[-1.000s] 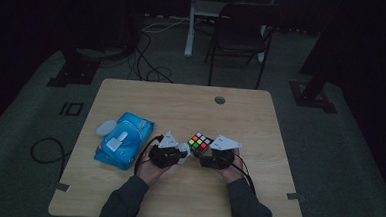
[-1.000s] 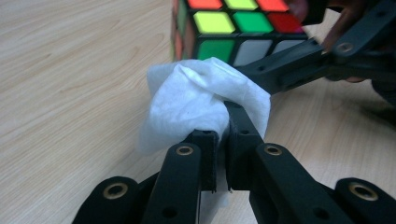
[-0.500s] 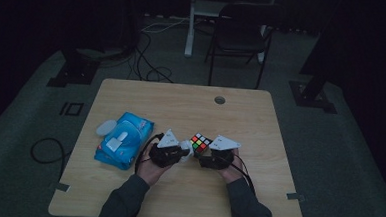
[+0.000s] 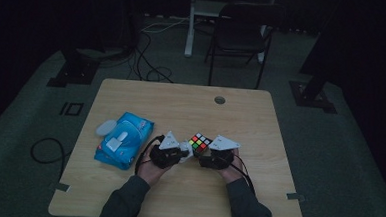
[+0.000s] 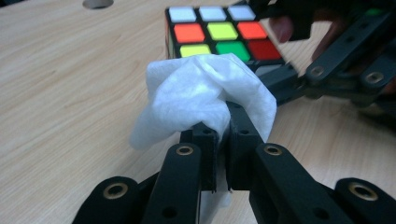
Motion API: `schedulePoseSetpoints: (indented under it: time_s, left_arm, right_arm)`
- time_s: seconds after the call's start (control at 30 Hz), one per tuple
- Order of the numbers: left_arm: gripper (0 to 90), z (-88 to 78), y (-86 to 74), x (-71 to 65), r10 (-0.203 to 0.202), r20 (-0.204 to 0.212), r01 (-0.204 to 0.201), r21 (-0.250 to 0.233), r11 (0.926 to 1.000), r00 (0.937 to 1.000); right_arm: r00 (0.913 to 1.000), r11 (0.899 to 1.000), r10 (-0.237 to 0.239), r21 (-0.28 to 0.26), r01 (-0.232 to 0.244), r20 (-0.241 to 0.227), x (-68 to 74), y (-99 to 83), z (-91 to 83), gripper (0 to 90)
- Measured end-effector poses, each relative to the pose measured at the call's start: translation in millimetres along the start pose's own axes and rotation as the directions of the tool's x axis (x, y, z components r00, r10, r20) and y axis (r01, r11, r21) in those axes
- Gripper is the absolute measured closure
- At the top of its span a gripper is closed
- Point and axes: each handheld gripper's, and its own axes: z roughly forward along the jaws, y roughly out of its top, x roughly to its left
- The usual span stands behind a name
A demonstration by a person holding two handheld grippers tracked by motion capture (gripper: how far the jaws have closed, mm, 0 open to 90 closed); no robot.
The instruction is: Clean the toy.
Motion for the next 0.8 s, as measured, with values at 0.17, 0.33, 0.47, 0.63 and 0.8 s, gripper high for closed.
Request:
schedulePoseSetpoints:
  time_s: [0.17, 0.33, 0.47, 0.63, 0.8]
  left_arm:
    - [85.8, 6.8, -4.6, -0.2, -0.006, 0.000, 0.006, 0.023, 0.9997, 1.0000]
    - [85.8, 13.2, -7.1, -3.0, -0.008, 0.009, 0.008, 0.032, 0.9995, 0.9999]
    - [85.8, 18.5, -8.6, -6.6, -0.007, 0.021, 0.006, 0.042, 0.9991, 0.9997]
    - [85.8, 24.1, -8.9, -12.2, 0.001, 0.035, -0.003, 0.051, 0.9987, 0.9994]
    - [85.8, 28.0, -7.4, -17.5, 0.010, 0.050, -0.013, 0.053, 0.9985, 0.9987]
  right_arm:
    - [1.0000, 1.000, 0.002, -0.005, -0.002, 0.003, 0.0, 0.5, -0.7, 34.2]
    - [1.0000, 1.000, 0.003, -0.008, -0.003, 0.008, -0.4, 0.5, -0.9, 34.2]
    - [0.9999, 1.000, 0.007, -0.010, -0.007, 0.013, -0.5, 0.5, -1.0, 34.2]
    - [0.9998, 1.000, 0.010, -0.016, -0.009, 0.020, -1.4, 0.7, -1.8, 34.2]
    - [0.9995, 1.000, 0.018, -0.020, -0.017, 0.025, -1.9, 0.8, -2.5, 34.2]
